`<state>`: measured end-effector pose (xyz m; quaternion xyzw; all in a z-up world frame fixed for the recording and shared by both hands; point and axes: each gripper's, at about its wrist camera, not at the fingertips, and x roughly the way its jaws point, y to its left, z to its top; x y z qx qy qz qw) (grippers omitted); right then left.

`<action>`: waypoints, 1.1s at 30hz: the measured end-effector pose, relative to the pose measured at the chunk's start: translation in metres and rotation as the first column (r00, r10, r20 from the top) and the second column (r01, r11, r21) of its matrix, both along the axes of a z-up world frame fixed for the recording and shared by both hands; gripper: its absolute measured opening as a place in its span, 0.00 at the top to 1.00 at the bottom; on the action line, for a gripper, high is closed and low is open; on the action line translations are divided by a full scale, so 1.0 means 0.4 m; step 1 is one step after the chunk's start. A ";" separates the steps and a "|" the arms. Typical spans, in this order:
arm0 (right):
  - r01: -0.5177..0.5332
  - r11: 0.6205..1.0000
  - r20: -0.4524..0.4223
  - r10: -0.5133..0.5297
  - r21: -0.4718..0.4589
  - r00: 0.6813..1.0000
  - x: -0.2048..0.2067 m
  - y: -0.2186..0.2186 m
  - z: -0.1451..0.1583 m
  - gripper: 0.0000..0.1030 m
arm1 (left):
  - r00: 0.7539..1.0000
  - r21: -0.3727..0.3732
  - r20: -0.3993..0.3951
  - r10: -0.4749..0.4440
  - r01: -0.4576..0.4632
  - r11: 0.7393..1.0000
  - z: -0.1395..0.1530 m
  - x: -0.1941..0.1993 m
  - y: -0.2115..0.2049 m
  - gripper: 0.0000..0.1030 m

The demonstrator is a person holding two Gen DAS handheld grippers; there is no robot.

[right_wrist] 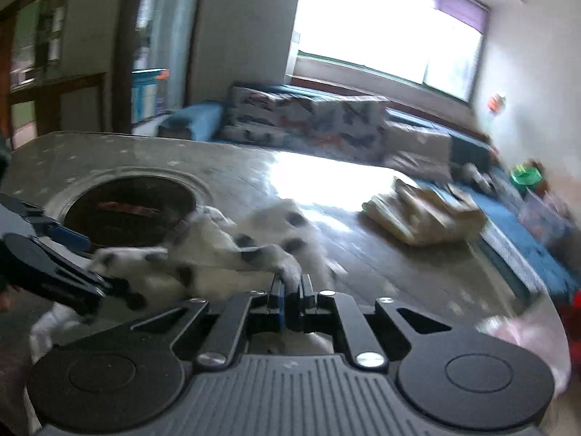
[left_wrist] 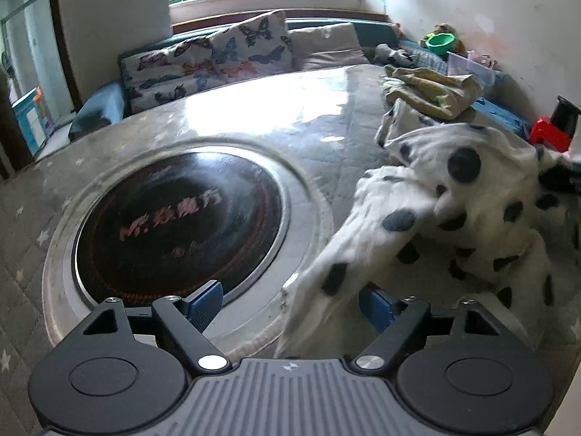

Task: Fold clothes

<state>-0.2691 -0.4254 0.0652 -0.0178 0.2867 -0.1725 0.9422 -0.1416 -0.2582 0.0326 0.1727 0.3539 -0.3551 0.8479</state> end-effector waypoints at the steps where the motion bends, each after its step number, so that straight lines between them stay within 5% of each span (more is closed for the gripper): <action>1: 0.015 1.000 -0.004 -0.014 0.020 1.000 -0.010 -0.012 -0.006 0.94 | 1.000 -0.001 0.010 -0.015 0.015 1.000 0.004 -0.004 -0.005 0.21; 3: 0.039 0.998 -0.013 -0.039 0.049 0.999 -0.027 -0.030 -0.018 0.94 | 1.000 0.001 0.003 -0.023 0.023 1.000 0.000 -0.001 -0.014 0.28; 10: 0.114 0.989 -0.050 -0.110 0.092 0.993 -0.072 -0.070 -0.066 0.94 | 0.998 0.008 -0.020 -0.053 0.054 0.999 -0.013 0.009 -0.046 0.86; 16: 0.133 0.983 -0.090 -0.123 0.123 0.988 -0.102 -0.088 -0.107 0.94 | 0.999 -0.015 -0.031 -0.025 0.024 1.000 -0.007 0.029 -0.041 0.92; 22: 0.080 0.989 -0.095 -0.069 0.125 0.993 -0.069 -0.056 -0.117 0.94 | 0.998 -0.008 0.045 0.043 -0.042 0.999 0.022 0.049 0.002 0.92; 33: -0.051 0.990 -0.085 0.062 0.134 0.994 0.078 0.008 -0.115 0.94 | 0.969 -0.002 0.086 0.231 -0.232 0.973 0.039 0.157 0.152 0.92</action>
